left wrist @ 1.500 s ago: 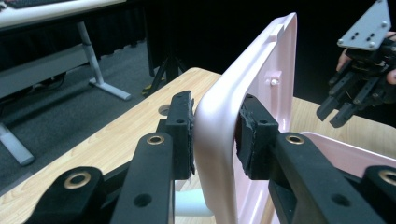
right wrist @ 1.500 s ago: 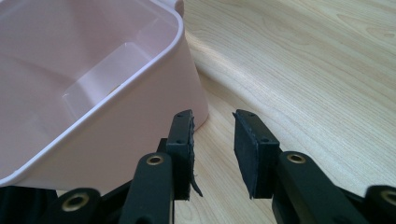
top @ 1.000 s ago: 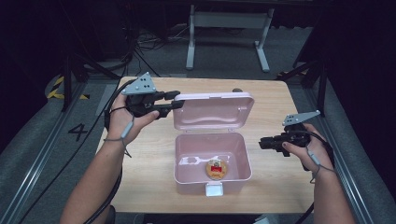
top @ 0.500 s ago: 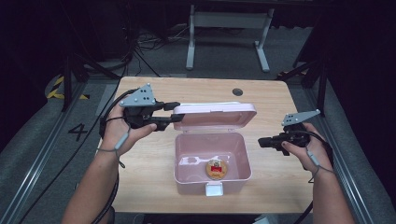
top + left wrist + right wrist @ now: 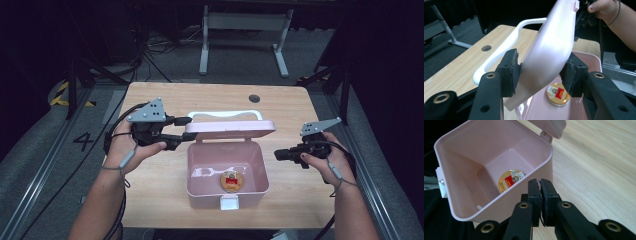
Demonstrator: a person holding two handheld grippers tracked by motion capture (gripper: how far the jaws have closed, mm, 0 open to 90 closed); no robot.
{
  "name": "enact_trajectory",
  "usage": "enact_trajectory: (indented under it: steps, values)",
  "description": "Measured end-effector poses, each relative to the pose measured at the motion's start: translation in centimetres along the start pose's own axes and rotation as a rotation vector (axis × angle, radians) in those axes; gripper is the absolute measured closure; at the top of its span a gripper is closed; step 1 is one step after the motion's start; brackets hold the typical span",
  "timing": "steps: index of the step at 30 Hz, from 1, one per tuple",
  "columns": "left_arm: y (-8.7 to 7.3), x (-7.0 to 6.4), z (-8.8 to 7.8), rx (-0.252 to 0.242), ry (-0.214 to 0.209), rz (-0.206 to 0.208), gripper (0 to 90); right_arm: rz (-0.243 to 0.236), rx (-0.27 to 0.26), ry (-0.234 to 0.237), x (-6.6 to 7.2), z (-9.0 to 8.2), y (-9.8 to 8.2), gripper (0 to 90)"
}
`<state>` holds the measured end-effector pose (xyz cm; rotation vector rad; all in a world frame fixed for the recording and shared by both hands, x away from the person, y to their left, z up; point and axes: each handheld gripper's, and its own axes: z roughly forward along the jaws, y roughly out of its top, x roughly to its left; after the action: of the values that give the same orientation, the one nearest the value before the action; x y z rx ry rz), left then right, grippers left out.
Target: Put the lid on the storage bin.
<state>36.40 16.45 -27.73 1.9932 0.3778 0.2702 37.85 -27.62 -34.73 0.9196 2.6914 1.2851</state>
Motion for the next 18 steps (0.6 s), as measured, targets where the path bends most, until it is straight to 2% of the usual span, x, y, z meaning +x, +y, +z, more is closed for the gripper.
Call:
enact_trajectory:
  steps: [1, 4, 8, 9, 13, 18]
  values:
    - [-0.1, -0.1, 0.0, -0.001, -0.003, -0.007, 51.6, 0.000, -0.002, 0.000, 0.1, 0.0, 0.1, 87.6]
    - [-0.2, -0.4, -0.1, 0.016, -0.007, 0.006, 50.2, -0.008, -0.015, 0.007, 0.4, -0.2, 0.2, 88.5]
    - [-0.3, -0.7, -0.2, 0.034, -0.010, 0.018, 48.6, -0.033, -0.070, 0.004, 1.1, -0.4, 0.6, 90.0]
    - [-0.3, -0.7, -0.2, 0.034, -0.010, 0.018, 48.3, -0.033, -0.070, 0.004, 1.1, -0.4, 0.6, 90.0]
    - [-0.4, -0.9, -0.2, 0.041, -0.013, 0.019, 47.7, -0.055, -0.143, 0.018, 2.0, -0.8, 1.1, 90.0]
    - [-0.5, -1.1, -0.2, 0.056, -0.016, 0.027, 46.5, -0.071, -0.207, 0.028, 2.8, -1.2, 1.5, 90.0]
